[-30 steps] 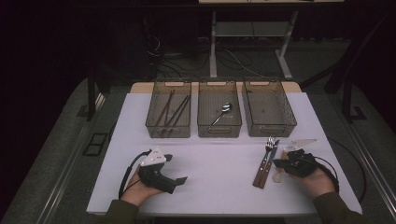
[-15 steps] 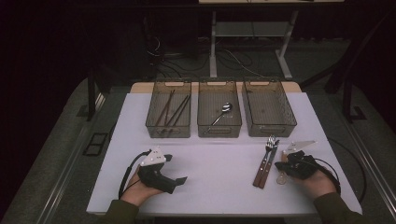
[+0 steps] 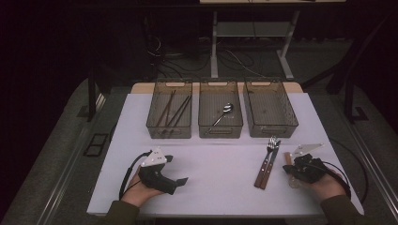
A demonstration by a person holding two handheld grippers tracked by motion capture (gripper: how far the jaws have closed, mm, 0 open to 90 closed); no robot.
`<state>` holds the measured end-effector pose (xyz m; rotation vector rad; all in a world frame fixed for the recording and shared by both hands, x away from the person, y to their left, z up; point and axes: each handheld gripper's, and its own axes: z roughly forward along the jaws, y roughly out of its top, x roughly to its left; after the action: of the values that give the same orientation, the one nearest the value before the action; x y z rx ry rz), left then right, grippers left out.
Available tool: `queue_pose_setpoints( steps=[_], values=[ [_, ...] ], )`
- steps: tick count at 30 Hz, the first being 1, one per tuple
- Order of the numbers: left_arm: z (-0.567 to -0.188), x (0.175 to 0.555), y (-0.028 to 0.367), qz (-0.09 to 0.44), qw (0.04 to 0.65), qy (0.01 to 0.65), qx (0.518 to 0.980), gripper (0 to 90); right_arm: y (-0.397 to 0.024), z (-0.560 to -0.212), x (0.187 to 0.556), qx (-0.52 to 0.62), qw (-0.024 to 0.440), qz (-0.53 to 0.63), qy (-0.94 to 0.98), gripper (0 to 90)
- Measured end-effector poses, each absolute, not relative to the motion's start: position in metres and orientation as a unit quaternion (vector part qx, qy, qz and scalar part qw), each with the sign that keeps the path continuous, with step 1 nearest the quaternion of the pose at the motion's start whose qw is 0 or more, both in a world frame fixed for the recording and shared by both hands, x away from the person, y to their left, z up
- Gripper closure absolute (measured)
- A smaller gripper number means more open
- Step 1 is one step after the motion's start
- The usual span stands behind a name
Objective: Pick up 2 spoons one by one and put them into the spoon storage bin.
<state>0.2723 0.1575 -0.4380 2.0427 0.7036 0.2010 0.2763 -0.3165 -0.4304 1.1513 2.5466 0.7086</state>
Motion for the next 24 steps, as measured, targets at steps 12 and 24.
queue_pose_setpoints(
  steps=[12, 24],
  values=[
    [-0.438, 0.272, 0.157, 0.082, 0.466, 0.287, 0.833, 0.0, -0.328, -0.427, 0.274, 0.406, 0.136, 0.233, 0.873, 89.7],
    [-0.438, 0.272, 0.157, 0.081, 0.466, 0.286, 0.833, 0.0, -0.337, -0.427, 0.274, 0.417, 0.127, 0.244, 0.866, 89.6]
  ],
)
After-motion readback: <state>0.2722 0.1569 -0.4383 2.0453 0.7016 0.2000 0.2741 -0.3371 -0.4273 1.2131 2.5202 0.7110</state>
